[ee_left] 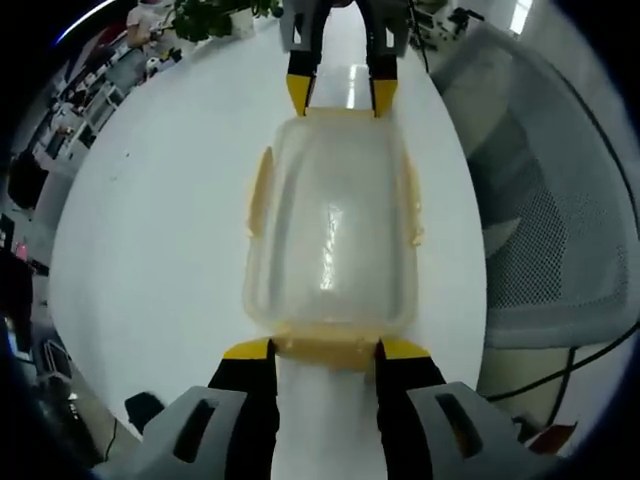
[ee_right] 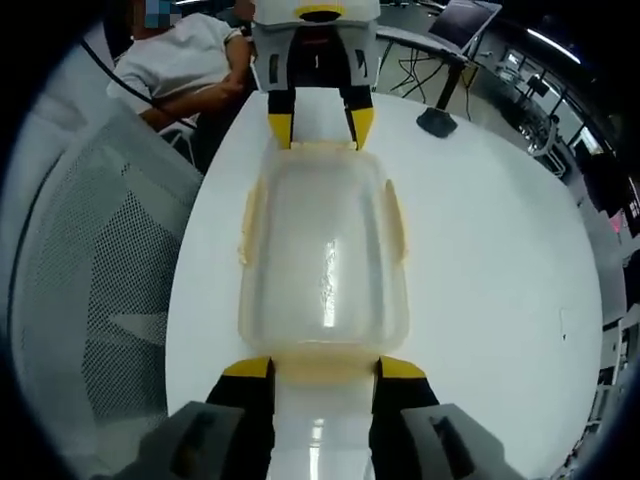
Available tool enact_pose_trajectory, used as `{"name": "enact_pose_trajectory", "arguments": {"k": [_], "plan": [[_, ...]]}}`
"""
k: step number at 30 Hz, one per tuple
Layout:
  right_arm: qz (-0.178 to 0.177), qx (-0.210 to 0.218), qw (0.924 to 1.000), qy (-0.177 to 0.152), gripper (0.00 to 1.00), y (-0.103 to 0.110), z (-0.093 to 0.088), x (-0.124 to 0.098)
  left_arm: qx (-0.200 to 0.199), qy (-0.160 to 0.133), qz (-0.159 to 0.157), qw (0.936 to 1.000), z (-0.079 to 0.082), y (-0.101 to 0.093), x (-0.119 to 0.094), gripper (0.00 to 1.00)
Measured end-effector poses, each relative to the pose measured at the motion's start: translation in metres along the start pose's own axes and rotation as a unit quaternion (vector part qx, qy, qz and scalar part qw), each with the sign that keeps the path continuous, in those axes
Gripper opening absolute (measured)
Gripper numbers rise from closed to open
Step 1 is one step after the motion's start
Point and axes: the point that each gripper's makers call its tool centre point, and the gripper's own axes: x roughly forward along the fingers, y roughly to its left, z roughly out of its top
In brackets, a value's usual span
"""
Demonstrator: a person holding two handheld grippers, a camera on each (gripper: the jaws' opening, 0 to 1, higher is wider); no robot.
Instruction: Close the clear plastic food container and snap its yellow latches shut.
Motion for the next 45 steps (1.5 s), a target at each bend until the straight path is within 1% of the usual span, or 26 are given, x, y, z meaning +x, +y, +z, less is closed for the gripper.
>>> {"name": "enact_pose_trajectory", "arguments": {"k": [7, 11, 19, 24, 34, 45], "plan": [[-0.003, 0.007, 1.0, -0.004, 0.34, 0.001, -0.002, -0.009, 0.005, -0.001, 0.006, 1.0, 0.009, 0.0, -0.007, 0.35], [-0.004, 0.008, 0.9999, -0.007, 0.34, 0.001, -0.004, -0.017, 0.009, 0.001, 0.009, 0.9999, 0.014, 0.001, -0.01, 0.35], [-0.008, 0.005, 0.9999, -0.009, 0.34, 0.002, -0.008, -0.033, 0.006, -0.004, 0.009, 0.9999, 0.026, 0.001, -0.016, 0.35], [-0.009, 0.007, 0.9999, -0.009, 0.34, 0.004, -0.014, -0.038, 0.01, -0.002, 0.007, 0.9999, 0.035, 0.0, -0.016, 0.35], [-0.013, 0.013, 0.9998, -0.005, 0.34, 0.006, -0.034, -0.051, 0.017, -0.003, 0.004, 0.9999, 0.059, -0.003, -0.017, 0.35], [-0.012, 0.018, 0.9997, -0.005, 0.34, 0.008, -0.051, -0.059, 0.02, -0.002, 0.002, 0.9998, 0.078, -0.005, -0.012, 0.35]]}}
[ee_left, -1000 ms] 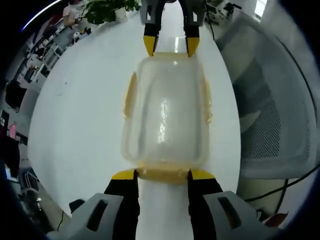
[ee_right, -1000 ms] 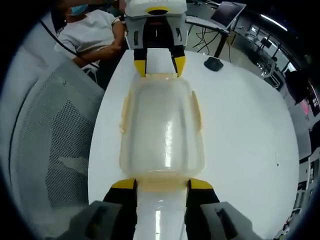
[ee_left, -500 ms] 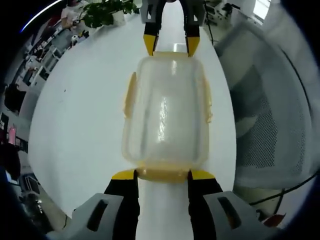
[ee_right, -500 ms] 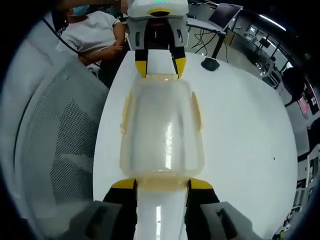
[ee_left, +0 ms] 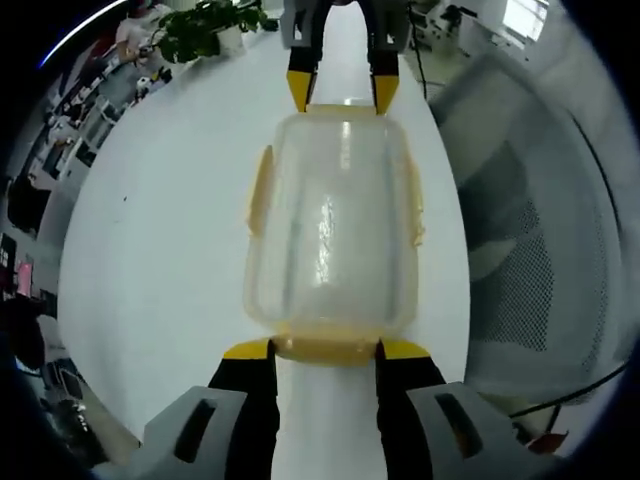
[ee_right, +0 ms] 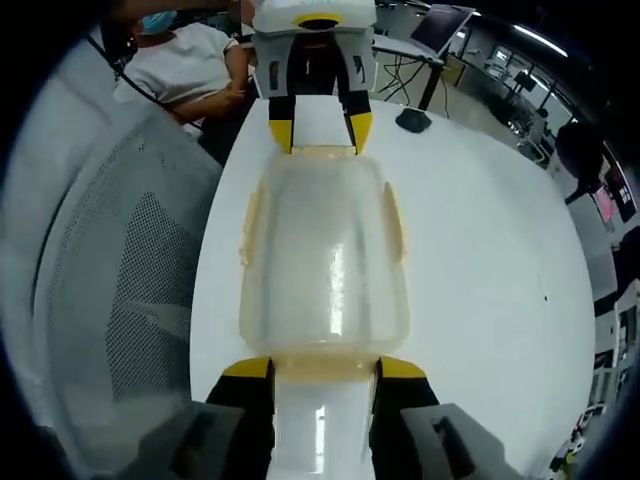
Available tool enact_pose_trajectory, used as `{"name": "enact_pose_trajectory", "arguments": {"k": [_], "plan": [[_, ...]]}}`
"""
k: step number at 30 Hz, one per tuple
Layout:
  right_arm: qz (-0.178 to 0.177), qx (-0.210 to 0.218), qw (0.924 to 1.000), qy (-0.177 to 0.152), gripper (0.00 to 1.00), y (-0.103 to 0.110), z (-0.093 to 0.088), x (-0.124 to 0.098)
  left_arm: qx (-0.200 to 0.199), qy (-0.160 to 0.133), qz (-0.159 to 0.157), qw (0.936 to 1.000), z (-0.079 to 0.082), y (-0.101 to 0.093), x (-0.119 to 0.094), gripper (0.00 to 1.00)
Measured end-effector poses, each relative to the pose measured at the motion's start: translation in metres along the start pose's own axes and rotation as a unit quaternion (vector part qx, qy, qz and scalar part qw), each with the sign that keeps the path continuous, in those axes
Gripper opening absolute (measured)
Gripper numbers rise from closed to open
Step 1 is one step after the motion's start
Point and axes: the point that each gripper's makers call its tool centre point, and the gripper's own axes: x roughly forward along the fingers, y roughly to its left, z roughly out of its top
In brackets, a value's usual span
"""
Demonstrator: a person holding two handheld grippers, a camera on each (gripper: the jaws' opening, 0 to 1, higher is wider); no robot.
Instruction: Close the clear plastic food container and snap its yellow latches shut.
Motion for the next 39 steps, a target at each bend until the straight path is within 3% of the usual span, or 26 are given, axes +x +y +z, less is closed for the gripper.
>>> {"name": "enact_pose_trajectory", "arguments": {"k": [39], "plan": [[-0.005, 0.022, 0.9997, -0.005, 0.34, 0.002, -0.074, -0.031, 0.02, -0.004, -0.011, 0.9997, 0.077, -0.003, 0.024, 0.35]]}}
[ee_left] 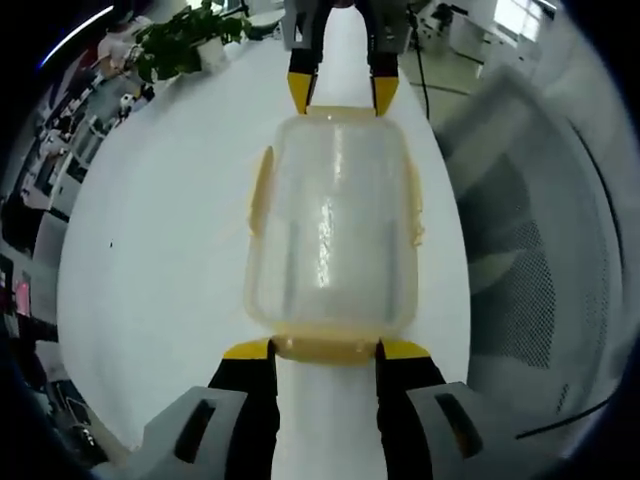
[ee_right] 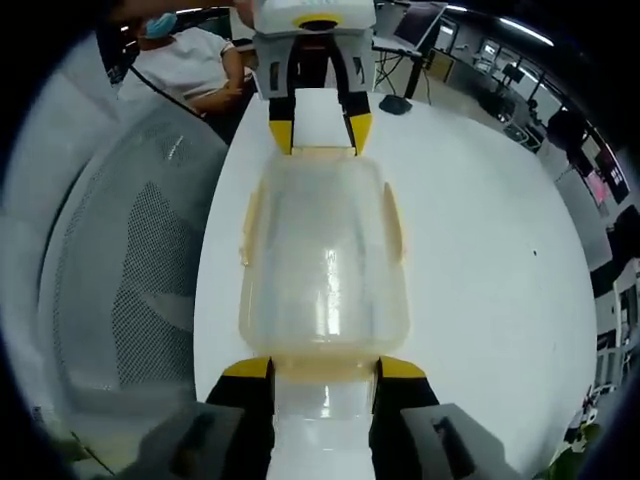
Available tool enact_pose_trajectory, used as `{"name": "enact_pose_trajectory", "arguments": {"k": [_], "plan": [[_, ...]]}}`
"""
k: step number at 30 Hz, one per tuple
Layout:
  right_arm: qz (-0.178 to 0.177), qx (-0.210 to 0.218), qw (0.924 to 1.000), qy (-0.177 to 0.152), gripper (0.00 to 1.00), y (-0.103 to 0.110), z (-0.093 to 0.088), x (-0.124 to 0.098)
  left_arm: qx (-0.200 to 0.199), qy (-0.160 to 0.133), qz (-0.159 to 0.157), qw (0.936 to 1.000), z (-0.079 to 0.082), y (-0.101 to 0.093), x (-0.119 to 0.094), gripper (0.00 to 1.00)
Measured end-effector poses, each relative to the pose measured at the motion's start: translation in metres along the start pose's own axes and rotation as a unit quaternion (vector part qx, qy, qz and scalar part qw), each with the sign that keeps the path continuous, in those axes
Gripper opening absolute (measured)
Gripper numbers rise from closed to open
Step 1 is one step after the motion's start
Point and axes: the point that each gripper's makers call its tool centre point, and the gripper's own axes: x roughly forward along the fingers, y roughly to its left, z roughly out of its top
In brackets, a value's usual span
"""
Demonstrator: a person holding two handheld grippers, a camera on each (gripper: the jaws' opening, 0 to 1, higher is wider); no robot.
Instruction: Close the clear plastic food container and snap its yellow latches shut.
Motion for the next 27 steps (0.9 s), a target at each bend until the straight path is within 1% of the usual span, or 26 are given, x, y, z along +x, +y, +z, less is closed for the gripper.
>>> {"name": "enact_pose_trajectory", "arguments": {"k": [14, 20, 27], "plan": [[-0.003, 0.008, 1.0, 0.002, 0.34, -0.002, -0.026, -0.014, 0.009, -0.011, -0.001, 0.9999, 0.028, 0.002, 0.01, 0.35], [0.001, 0.009, 1.0, 0.003, 0.34, -0.003, -0.04, -0.017, 0.008, -0.012, -0.005, 0.9999, 0.041, 0.002, 0.016, 0.35], [0.009, 0.013, 0.9999, 0.001, 0.34, -0.004, -0.052, -0.021, 0.006, -0.015, -0.012, 0.9998, 0.053, 0.001, 0.022, 0.35]]}}
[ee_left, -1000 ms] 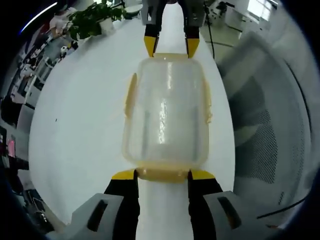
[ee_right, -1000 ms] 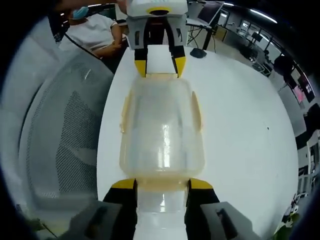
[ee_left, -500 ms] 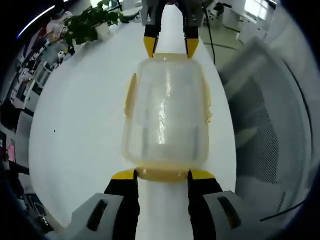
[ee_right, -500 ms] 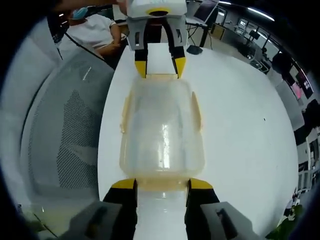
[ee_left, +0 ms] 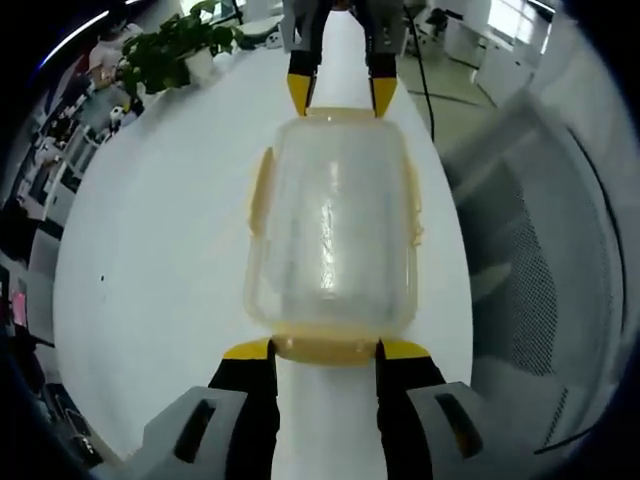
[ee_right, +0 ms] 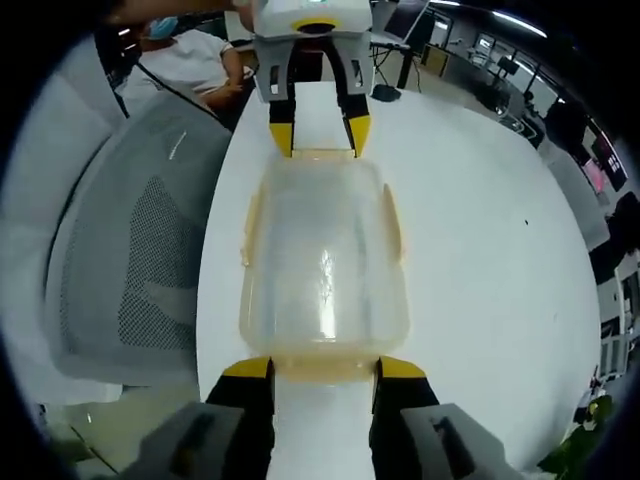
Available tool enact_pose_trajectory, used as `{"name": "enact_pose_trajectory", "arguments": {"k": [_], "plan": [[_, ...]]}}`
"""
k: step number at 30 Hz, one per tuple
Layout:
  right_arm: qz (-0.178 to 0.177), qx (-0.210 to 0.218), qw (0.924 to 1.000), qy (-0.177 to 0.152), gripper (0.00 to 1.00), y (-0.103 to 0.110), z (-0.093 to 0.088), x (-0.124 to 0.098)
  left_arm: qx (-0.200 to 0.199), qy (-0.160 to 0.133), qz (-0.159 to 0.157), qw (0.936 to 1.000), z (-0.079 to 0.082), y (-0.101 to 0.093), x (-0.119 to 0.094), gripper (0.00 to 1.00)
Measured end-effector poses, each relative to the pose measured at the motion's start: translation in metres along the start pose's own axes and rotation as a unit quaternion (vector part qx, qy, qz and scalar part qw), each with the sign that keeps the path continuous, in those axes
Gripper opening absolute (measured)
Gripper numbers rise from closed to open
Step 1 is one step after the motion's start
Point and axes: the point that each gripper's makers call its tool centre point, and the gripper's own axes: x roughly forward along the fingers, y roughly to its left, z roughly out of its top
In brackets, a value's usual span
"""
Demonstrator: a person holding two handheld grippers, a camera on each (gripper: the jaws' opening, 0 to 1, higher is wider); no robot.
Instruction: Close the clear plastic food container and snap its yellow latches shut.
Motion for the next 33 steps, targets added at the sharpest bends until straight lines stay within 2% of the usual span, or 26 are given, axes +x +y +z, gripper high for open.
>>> {"name": "enact_pose_trajectory", "arguments": {"k": [10, 33], "plan": [[0.011, 0.003, 0.9999, -0.001, 0.34, 0.002, -0.012, -0.001, -0.003, -0.002, -0.008, 1.0, 0.01, -0.004, 0.007, 0.35], [0.021, 0.009, 0.9997, -0.003, 0.35, 0.005, -0.027, 0.009, -0.006, -0.004, -0.014, 0.9999, 0.015, -0.008, 0.018, 0.35]]}}
